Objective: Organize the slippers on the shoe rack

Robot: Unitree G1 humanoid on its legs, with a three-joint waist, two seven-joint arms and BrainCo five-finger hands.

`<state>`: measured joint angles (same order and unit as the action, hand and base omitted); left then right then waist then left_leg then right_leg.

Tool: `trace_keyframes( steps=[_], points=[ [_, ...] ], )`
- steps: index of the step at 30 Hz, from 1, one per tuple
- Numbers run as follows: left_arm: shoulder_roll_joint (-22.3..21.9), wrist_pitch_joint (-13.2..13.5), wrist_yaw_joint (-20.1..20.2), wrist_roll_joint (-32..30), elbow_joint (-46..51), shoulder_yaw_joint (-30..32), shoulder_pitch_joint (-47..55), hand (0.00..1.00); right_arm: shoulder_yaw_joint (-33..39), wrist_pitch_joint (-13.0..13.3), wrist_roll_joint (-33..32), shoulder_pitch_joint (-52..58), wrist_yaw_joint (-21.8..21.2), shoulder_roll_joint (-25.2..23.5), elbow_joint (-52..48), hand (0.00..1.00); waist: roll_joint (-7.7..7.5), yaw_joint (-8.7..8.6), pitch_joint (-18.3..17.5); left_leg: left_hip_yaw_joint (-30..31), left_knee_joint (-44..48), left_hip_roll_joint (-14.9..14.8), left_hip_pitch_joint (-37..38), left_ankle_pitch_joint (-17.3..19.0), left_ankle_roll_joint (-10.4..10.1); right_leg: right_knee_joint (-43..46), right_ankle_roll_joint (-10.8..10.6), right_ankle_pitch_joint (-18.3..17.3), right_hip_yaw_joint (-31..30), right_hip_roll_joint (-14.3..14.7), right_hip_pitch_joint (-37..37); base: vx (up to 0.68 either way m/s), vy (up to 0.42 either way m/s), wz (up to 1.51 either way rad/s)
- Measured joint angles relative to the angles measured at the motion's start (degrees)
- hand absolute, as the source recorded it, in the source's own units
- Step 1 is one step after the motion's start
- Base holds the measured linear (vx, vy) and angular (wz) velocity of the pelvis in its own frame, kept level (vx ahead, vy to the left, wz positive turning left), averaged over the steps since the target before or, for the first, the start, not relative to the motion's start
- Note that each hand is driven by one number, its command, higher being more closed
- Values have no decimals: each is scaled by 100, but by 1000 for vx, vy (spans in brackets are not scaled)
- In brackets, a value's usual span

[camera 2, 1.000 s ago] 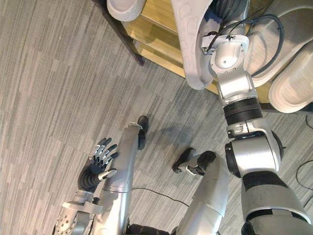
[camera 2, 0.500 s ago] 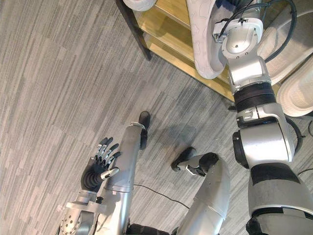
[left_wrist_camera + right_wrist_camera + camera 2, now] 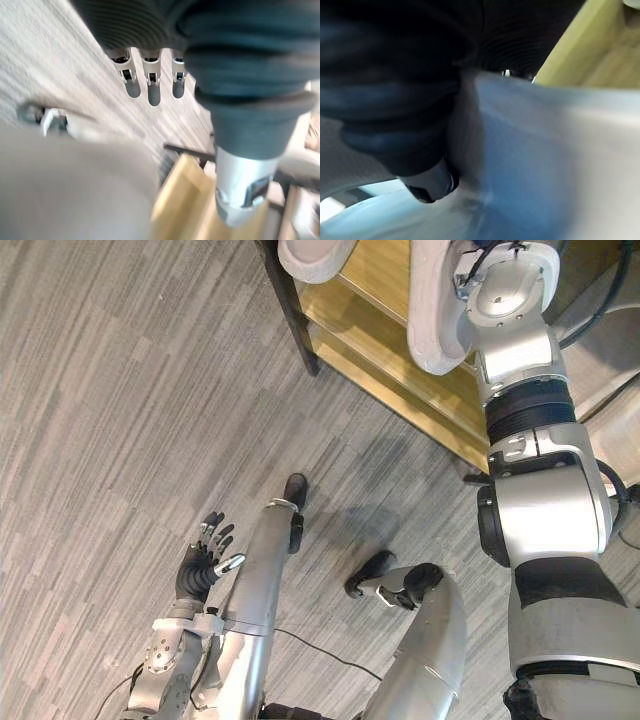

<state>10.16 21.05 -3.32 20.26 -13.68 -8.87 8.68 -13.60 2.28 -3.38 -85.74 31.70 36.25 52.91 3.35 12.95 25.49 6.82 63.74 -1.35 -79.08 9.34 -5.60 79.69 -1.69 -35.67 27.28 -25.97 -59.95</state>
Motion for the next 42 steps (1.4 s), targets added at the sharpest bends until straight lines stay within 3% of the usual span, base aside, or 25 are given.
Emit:
trace_keyframes(
  steps=[3, 5, 7, 19, 20, 42],
  points=[
    [175, -661, -47, -178, -1596, -47, -24, 0, 26, -16, -9, -63, 41, 2, 2, 100, -20, -49, -3, -8, -34, 4, 1, -28, 1, -6, 0, 0, 8, -12, -8, 4, -2, 1],
    [136, -885, -43, -193, -2067, -159, -22, 0, 58, -46, -6, -63, 44, 3, 43, 100, -40, -51, -10, -2, -81, 10, -1, -61, 2, -20, 4, 2, 34, -19, -8, 10, -13, 8],
    [136, -887, -50, -268, -2077, -182, -60, 0, 50, -67, -4, -63, 43, -27, 122, 100, -76, -44, -29, -22, -135, 15, 2, -95, 10, -27, 125, -11, 57, -47, -11, 4, -21, 10],
    [11, -885, -54, -313, -2298, -224, -312, 0, -19, -265, 152, -87, 16, -26, 568, 100, -122, -44, -53, -92, -297, 12, 3, -224, 29, -107, 246, 47, 105, -95, -23, 9, -3, 3],
    [11, -885, -54, -313, -2298, -224, -312, 0, -21, -267, 238, -91, 14, -25, 632, 0, -122, -44, -53, -93, -297, 13, -1, -224, 29, -108, 246, 47, 107, -97, -23, 32, -3, 2],
    [-33, -930, -148, -276, -2807, -220, -589, 0, -5, -250, 326, -84, 18, -42, 643, 0, -165, -113, -77, -147, -300, -18, -59, -233, 44, -139, 317, 86, 79, -95, -105, 4, 0, 0]
  ],
)
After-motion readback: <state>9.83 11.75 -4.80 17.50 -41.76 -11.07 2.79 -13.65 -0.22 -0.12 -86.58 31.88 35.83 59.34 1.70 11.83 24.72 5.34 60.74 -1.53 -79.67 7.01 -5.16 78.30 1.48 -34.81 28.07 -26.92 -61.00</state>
